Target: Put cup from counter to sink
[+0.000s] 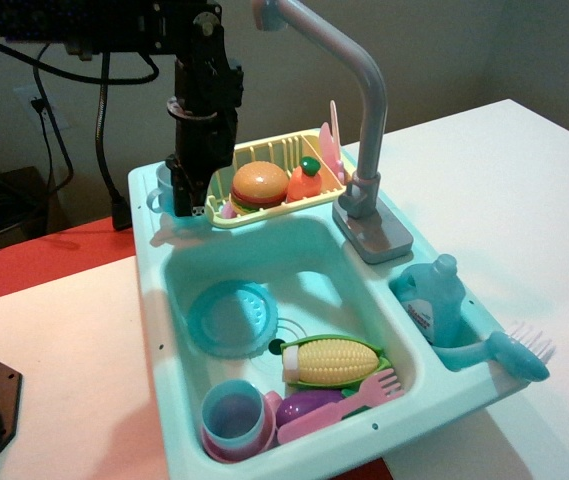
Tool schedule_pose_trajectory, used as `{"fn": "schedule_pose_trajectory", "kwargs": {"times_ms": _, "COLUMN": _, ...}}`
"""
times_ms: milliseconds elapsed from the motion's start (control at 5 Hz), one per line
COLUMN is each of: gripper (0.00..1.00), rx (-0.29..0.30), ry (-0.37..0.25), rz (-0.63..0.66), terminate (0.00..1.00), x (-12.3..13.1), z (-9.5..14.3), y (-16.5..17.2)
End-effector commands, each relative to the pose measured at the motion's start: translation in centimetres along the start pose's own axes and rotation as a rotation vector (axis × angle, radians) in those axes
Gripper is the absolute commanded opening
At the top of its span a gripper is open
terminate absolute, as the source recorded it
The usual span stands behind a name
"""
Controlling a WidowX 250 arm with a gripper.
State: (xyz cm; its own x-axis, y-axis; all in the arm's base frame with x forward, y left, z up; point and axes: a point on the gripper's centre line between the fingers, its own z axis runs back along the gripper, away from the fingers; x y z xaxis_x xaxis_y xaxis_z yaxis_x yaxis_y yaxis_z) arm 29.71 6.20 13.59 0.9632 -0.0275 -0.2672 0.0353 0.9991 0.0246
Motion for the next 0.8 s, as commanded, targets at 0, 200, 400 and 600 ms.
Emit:
{"fn": "schedule_pose_trajectory", "kwargs": {"times_ms": 0, "gripper": 0.0, "rx": 0.013, "ry": -0.17, "rz": -0.037, "terminate": 0.0, "x": 1.9, "z": 5.8, "y": -2.5}}
{"fn": "schedule_pose_trajectory", "kwargs": {"times_ms": 200, "gripper": 0.0, "rx": -0.003, "ry": -0.199, "rz": -0.067, "terminate": 0.0, "x": 3.4, "z": 6.8, "y": -4.5}}
{"fn": "schedule_pose_trajectory", "kwargs": {"times_ms": 400, "gripper": 0.0, "rx": -0.019, "ry": -0.198, "rz": -0.091, "terminate": 0.0, "x": 4.6, "z": 6.4, "y": -6.4}}
{"fn": "schedule_pose_trajectory", "kwargs": {"times_ms": 600, "gripper": 0.0, "rx": -0.033, "ry": -0.179, "rz": -0.082, "terminate": 0.0, "x": 5.5, "z": 4.8, "y": -8.1}}
